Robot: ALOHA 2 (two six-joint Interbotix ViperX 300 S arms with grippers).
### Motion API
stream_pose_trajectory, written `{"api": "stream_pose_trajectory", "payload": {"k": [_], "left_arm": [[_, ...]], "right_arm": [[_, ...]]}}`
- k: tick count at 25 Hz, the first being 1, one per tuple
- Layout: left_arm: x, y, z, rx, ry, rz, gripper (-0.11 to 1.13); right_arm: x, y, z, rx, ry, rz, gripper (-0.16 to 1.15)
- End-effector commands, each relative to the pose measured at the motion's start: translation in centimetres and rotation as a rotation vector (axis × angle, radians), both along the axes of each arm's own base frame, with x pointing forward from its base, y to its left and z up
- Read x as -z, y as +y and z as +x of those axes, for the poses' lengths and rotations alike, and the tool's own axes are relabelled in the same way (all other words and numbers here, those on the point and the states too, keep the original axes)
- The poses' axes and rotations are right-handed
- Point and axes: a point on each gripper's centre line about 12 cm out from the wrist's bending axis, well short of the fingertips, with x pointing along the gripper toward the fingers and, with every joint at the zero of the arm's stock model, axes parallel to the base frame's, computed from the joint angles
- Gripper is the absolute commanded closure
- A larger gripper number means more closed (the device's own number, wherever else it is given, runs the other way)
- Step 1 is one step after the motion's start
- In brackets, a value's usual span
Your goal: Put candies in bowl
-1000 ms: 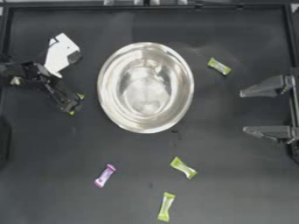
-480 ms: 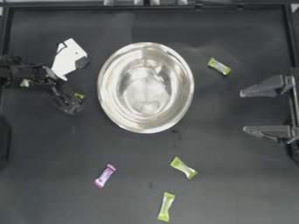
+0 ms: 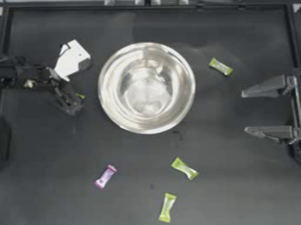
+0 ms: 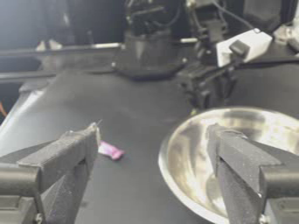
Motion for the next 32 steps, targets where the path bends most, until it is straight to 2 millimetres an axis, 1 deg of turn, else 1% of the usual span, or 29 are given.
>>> {"api": "stream_pose_trajectory", "payload": {"k": [1,6,10,12,19,22,26,32], "left_arm": [[-0.5,-0.1,0.7,0.006,-0.021,0.006,0.21],[0.1,-0.5,1.4,0.031,0.0,-0.006,0.43],[0.1,-0.7,2.1,0.045,0.013,-0.014,0.55],[-0.2,-0.7,2.3,0.046,0.022,-0.017,0.57],[-1.7,-0.8,2.3,0.058,-0.01,0.007,0.57],[-3.0,-0.9,2.3,0.061,-0.046,0.024,0.57],[-5.4,-0.9,2.1,0.067,-0.105,0.064,0.57],[-10.3,-0.9,1.7,0.082,-0.246,0.156,0.57]], "right_arm": [[-0.4,-0.1,0.1,0.003,-0.014,0.005,-0.02],[-0.5,-0.1,0.1,0.004,-0.022,0.005,-0.02],[-0.5,0.0,0.1,0.002,-0.02,0.006,-0.02],[-0.5,-0.1,0.1,0.004,-0.021,0.013,-0.02],[-0.4,-0.1,0.1,0.007,-0.018,0.015,-0.02],[-0.4,-0.1,0.1,0.007,-0.018,0.018,-0.02],[-0.4,-0.1,0.1,0.006,-0.015,0.019,-0.02],[-0.4,-0.1,0.1,0.006,-0.014,0.02,-0.02]]}}
